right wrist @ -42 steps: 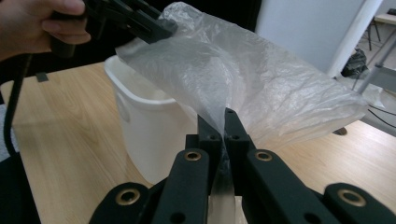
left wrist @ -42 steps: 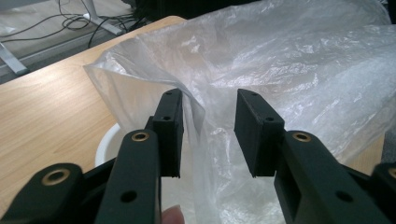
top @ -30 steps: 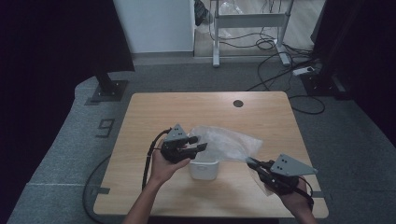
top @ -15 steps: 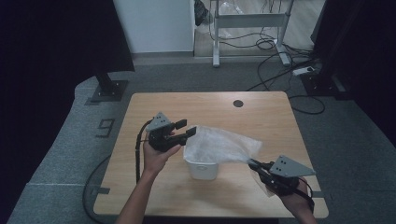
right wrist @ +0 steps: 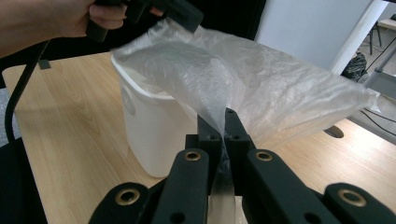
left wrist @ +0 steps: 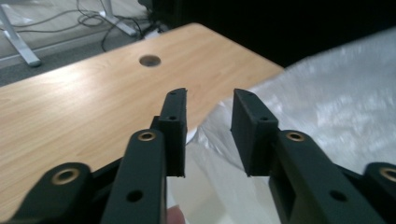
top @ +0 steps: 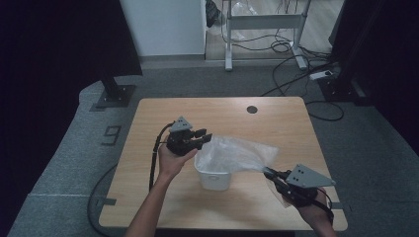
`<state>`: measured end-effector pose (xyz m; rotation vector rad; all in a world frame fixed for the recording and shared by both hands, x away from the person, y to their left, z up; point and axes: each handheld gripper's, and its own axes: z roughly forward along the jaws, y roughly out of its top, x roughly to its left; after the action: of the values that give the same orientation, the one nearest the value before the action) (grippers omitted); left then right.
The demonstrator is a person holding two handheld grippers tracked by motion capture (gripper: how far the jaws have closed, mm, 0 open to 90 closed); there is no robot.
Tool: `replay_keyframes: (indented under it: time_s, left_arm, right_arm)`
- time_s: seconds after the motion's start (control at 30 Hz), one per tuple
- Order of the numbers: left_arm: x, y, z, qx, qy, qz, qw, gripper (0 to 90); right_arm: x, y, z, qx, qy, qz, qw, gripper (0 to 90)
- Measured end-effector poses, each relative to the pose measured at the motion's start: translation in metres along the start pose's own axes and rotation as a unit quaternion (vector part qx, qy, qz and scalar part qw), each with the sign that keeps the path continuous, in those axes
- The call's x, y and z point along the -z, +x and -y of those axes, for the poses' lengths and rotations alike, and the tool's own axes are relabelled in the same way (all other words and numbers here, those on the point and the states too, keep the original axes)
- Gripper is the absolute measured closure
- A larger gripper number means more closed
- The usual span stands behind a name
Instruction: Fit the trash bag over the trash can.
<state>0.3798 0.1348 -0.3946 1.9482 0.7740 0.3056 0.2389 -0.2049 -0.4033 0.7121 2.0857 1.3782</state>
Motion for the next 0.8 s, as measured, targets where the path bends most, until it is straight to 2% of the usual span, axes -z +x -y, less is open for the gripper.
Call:
replay_keyframes:
  time_s: [0.2,0.37,0.47,0.67,0.8]
  left_arm:
    - [-0.007,-0.009,0.004,-0.018,0.022,-0.004,0.9996,68.9]
    - [-0.012,-0.01,0.007,-0.015,0.039,0.001,0.9991,67.9]
    - [-0.014,-0.008,0.008,-0.01,0.045,0.002,0.9989,66.6]
    - [-0.017,-0.008,0.008,-0.01,0.047,0.002,0.9988,64.3]
    - [-0.011,-0.007,0.007,0.002,0.031,0.007,0.9995,57.4]
  right_arm:
    - [-0.002,-0.001,-0.004,0.0,-0.001,0.004,1.0,88.4]
    - [-0.005,-0.001,-0.008,0.002,-0.002,0.006,1.0,88.5]
    - [-0.008,-0.003,-0.008,-0.004,-0.005,0.01,0.9999,88.4]
    - [-0.015,-0.005,-0.009,-0.019,-0.013,0.016,0.9996,88.4]
    - [-0.021,-0.006,-0.012,-0.019,-0.01,0.019,0.9996,88.4]
